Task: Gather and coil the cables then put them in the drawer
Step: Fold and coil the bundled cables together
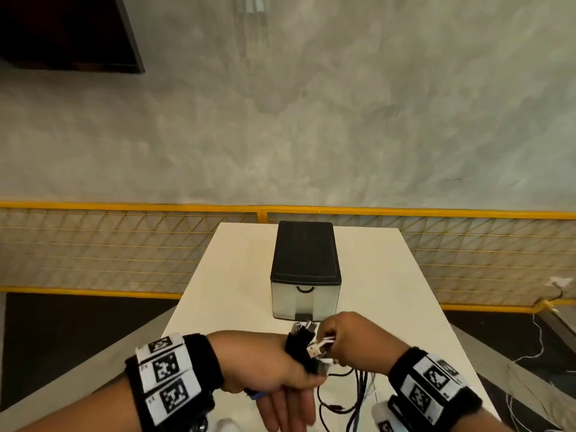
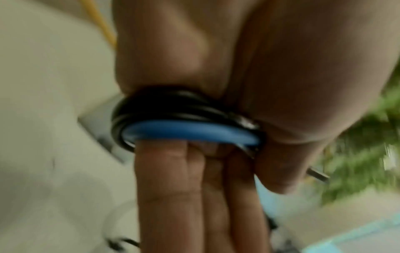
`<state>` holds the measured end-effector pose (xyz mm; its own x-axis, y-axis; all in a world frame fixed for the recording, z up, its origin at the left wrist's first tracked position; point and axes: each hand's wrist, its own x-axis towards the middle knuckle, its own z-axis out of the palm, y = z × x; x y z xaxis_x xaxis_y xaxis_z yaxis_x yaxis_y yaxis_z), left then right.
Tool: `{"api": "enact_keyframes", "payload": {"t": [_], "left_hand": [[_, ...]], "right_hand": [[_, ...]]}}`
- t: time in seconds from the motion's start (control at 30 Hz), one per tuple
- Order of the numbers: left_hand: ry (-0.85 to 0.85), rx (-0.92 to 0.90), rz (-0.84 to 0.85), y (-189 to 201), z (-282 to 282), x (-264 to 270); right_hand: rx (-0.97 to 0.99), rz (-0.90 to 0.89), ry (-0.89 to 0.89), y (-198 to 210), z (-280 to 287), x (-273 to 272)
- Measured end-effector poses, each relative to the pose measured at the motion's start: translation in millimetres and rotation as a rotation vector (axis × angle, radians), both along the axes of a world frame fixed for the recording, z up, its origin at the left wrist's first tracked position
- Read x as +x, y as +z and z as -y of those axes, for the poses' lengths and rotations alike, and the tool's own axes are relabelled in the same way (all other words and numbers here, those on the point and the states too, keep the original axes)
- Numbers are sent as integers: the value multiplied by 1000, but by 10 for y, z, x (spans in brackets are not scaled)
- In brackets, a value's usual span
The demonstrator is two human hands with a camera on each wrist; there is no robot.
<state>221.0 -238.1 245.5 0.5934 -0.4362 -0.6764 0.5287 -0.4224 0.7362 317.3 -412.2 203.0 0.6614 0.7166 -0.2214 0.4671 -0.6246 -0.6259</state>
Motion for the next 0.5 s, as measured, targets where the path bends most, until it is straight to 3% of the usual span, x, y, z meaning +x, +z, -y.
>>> {"api": "enact_keyframes", "payload": {"t": [0.13,0.2,0.27,0.33,0.43,0.5], "left_hand": [[112,365,355,-117,-112,134],[133,463,490,-141,-163,206],[285,305,502,-173,-171,277],[515,-7,448,-171,-129,349],[807,-354,332,-127,-33,440],[901,-446,255,-94,41,465]], "right_hand": [[68,42,-61,132,-60,11],[148,48,-87,208,-93,-34],[274,-1,-151,261,-132,-80],[376,-13,-195,279,-150,-135],[413,137,-150,222,-206,-259],[394,291,-111,164,-271,-335]]}}
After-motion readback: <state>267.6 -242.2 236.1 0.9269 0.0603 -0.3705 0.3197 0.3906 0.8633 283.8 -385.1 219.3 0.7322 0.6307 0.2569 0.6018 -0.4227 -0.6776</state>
